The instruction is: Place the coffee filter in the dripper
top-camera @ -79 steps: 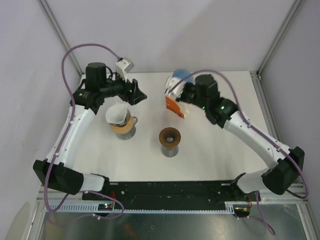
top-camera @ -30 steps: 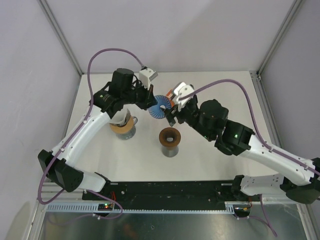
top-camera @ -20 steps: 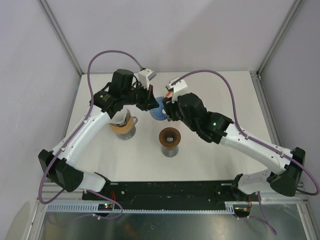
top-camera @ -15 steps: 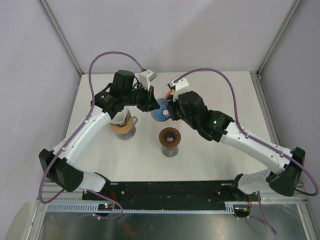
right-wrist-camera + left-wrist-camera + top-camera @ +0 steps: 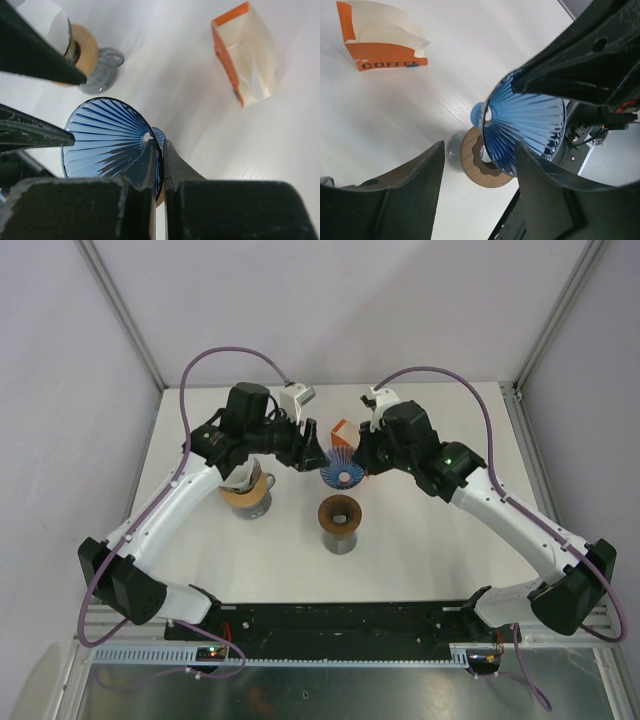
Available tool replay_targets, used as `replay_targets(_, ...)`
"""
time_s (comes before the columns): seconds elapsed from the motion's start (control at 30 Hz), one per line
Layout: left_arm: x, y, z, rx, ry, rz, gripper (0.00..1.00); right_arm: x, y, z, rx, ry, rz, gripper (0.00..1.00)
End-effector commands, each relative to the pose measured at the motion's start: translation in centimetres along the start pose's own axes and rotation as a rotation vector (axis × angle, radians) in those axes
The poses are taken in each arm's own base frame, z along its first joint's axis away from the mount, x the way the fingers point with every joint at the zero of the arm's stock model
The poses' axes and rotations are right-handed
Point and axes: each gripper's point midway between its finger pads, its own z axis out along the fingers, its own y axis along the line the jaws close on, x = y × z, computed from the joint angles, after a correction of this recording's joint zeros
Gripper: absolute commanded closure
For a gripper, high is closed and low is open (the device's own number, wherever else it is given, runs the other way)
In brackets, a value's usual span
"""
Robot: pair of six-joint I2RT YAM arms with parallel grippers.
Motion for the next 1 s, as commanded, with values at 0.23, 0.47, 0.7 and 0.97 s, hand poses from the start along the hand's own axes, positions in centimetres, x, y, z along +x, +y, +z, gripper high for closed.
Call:
replay_targets(0.23,1.0,-0.5,-0.2,0.028,0.010,0.054,0.42,2.4,3.4,-0.7,-0.218,0.167,0.055,1.00)
replay_targets(0.47,3.6,-0.4,0.9,0.065,0.077,0.024,0.64,4.1,2.8,0.2,-0.192,0.226,0.047,1.00)
replay_targets(0.7,4.8,-0.8,1.2,0.093,0.105,0.017,0.72,5.0,2.5,1.2,-0.190,0.247,0.043,1.00)
replay_targets(0.97,6.0,-1.5,1.1,0.130,0.127,0.007,0.73,6.3,1.9,1.7,-0.167,0.280,0.044,1.00)
